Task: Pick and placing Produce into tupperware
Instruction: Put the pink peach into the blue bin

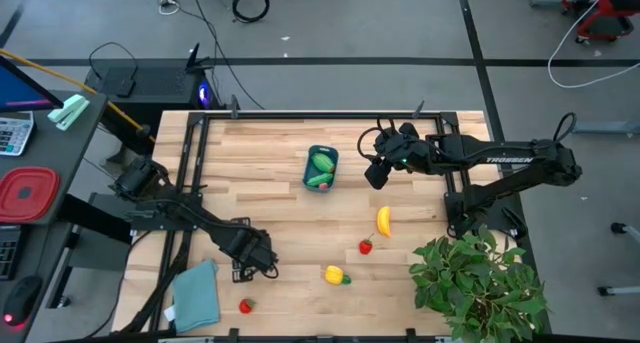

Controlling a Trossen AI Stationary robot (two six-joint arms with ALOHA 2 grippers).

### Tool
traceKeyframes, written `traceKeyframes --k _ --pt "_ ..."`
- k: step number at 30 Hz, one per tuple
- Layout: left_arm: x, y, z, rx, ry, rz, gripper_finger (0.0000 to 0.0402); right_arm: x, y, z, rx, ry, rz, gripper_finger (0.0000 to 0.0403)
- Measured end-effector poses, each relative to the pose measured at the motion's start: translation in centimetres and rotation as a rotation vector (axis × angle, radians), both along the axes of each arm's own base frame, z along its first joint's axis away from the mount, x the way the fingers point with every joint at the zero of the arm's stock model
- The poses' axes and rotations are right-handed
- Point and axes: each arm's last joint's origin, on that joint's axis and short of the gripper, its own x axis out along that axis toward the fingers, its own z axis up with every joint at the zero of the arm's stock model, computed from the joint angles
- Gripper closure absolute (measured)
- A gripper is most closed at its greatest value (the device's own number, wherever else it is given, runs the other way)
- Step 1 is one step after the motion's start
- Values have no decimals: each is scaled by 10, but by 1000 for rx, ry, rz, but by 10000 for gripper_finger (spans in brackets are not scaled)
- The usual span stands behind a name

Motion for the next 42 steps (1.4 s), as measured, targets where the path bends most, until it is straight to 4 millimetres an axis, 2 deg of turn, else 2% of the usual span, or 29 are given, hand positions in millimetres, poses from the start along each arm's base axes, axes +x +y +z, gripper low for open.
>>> traceKeyframes --k 5,30,34,42 --pt "3 -1 0 -10 -34 -38 230 0 0 0 0 1 0 220" --pt "0 1 0 10 1 -9 233 0 0 0 -1 1 1 220" --pt "0 1 0 10 2 -25 266 0 0 0 -1 1 1 220" --pt "4 5 1 1 -11 -140 378 0 0 0 -1 1 1 220"
